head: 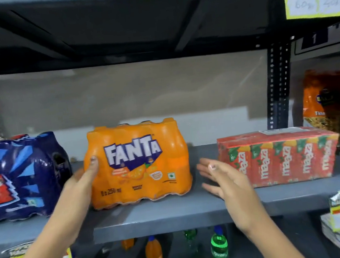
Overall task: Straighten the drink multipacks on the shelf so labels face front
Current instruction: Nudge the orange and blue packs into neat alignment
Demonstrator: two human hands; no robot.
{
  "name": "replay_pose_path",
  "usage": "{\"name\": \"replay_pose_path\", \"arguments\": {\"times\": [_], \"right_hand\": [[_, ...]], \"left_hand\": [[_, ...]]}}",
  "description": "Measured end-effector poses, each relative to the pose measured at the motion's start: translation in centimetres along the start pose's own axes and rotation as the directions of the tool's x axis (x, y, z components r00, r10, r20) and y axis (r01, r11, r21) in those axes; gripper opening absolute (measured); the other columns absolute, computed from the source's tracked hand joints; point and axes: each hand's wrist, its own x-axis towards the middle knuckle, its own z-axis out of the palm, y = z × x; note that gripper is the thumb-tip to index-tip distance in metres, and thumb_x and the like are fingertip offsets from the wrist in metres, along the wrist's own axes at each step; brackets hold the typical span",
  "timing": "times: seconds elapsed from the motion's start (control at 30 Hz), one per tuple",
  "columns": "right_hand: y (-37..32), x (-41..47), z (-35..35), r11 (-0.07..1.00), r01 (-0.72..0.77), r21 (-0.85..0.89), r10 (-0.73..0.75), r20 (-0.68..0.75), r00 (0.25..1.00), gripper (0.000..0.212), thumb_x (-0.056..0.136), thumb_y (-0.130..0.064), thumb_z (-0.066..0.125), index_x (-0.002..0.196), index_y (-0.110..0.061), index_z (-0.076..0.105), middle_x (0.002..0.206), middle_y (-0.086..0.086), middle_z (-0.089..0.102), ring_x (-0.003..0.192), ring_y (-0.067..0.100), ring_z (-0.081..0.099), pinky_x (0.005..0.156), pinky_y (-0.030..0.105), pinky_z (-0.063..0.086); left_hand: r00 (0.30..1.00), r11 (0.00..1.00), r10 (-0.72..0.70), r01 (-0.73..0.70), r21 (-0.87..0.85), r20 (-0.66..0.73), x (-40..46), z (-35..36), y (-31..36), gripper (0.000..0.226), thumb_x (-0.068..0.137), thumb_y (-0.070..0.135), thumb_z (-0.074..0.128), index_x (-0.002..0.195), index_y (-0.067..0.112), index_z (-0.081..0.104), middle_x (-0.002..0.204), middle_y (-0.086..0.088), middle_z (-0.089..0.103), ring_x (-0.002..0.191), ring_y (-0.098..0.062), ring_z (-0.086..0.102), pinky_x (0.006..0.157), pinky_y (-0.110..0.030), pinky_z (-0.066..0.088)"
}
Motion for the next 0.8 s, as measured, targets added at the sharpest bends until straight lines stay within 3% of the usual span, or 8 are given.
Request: {"name": "replay_pose_path", "arguments": {"times": [0.07, 0.17, 0.33, 0.43, 0.5, 0.6, 0.73, 0.8], "right_hand": [[0.2, 0.5, 0.5, 0.997, -0.023, -0.067, 0.024, 0.024, 0.999, 0.021, 0.102, -0.032, 0.050, 0.109, -0.045, 0.066, 0.119, -0.021, 0.072, 0.118, -0.001, 0.063, 0.104, 0.032, 0.050], [0.1, 0.5, 0.6, 0.995, -0.024, -0.098, 0.026, 0.020, 0.999, 0.028, 0.102, -0.033, 0.050, 0.096, -0.053, 0.068, 0.101, -0.040, 0.072, 0.105, -0.011, 0.066, 0.097, 0.026, 0.049], [0.1, 0.0, -0.1, 0.989, -0.014, -0.150, 0.002, -0.079, 0.997, 0.033, 0.104, -0.028, 0.050, 0.093, -0.053, 0.069, 0.100, -0.042, 0.071, 0.111, 0.000, 0.066, 0.101, 0.032, 0.050], [-0.4, -0.9, 0.3, 0.972, 0.043, -0.231, -0.065, -0.092, 0.994, 0.035, 0.104, -0.022, 0.050, 0.101, -0.055, 0.060, 0.095, -0.053, 0.064, 0.100, -0.022, 0.060, 0.084, 0.003, 0.046], [-0.4, -1.2, 0.2, 0.966, 0.054, -0.252, -0.088, -0.126, 0.988, 0.036, 0.103, -0.019, 0.051, 0.114, -0.054, 0.054, 0.087, -0.060, 0.057, 0.094, -0.033, 0.054, 0.077, -0.004, 0.040], [0.0, -1.6, 0.2, 0.963, 0.039, -0.266, -0.084, -0.162, 0.983, 0.042, 0.102, -0.020, 0.053, 0.142, -0.035, 0.053, 0.103, -0.049, 0.058, 0.106, -0.022, 0.054, 0.098, 0.013, 0.043], [0.0, -1.8, 0.4, 0.965, 0.053, -0.257, -0.105, -0.192, 0.976, 0.043, 0.101, -0.016, 0.055, 0.143, -0.025, 0.056, 0.115, -0.039, 0.056, 0.115, -0.015, 0.053, 0.103, 0.020, 0.045], [0.3, -1.8, 0.4, 0.974, 0.036, -0.222, -0.087, -0.225, 0.970, 0.041, 0.101, -0.015, 0.056, 0.140, -0.028, 0.059, 0.123, -0.030, 0.063, 0.122, -0.004, 0.058, 0.110, 0.035, 0.048]], "left_hand": [[0.999, 0.999, 0.016, -0.018, 0.044, 0.050, -0.3, 1.5, 0.0, 0.051, 0.073, 0.075, 0.061, 0.102, 0.034, 0.069, 0.090, 0.017, 0.082, 0.088, -0.003, 0.078, 0.085, -0.035, 0.059], [0.996, 0.998, 0.023, -0.028, 0.059, 0.085, -0.3, 3.3, -0.3, 0.030, 0.082, 0.061, 0.052, 0.096, 0.036, 0.063, 0.070, 0.026, 0.077, 0.067, 0.010, 0.074, 0.062, -0.016, 0.053], [0.999, 0.999, 0.006, -0.008, 0.038, 0.047, -0.7, 4.8, -0.7, 0.020, 0.093, 0.057, 0.048, 0.099, 0.043, 0.061, 0.091, 0.019, 0.075, 0.086, -0.002, 0.072, 0.069, -0.022, 0.050], [0.999, 0.999, 0.022, -0.023, 0.023, 0.039, -0.9, 5.0, -0.7, 0.023, 0.088, 0.060, 0.048, 0.099, 0.045, 0.062, 0.087, 0.022, 0.076, 0.092, -0.003, 0.070, 0.071, -0.023, 0.050], [0.998, 0.999, 0.030, -0.031, 0.029, 0.046, -0.9, 4.9, -1.0, 0.028, 0.085, 0.062, 0.049, 0.101, 0.045, 0.063, 0.086, 0.024, 0.078, 0.094, -0.004, 0.071, 0.074, -0.025, 0.052], [0.998, 0.999, 0.036, -0.038, 0.033, 0.055, -1.1, 4.7, -1.1, 0.035, 0.082, 0.064, 0.049, 0.106, 0.044, 0.065, 0.097, 0.020, 0.080, 0.098, -0.006, 0.073, 0.079, -0.028, 0.054], [0.996, 0.998, 0.051, -0.053, 0.035, 0.069, -1.2, 4.6, -1.0, 0.035, 0.082, 0.063, 0.049, 0.107, 0.044, 0.064, 0.097, 0.020, 0.080, 0.093, -0.003, 0.074, 0.076, -0.022, 0.053], [0.995, 0.998, 0.053, -0.056, 0.038, 0.080, -1.3, 4.5, -1.0, 0.036, 0.083, 0.063, 0.049, 0.109, 0.043, 0.064, 0.099, 0.019, 0.080, 0.094, -0.005, 0.076, 0.077, -0.023, 0.054]]}}
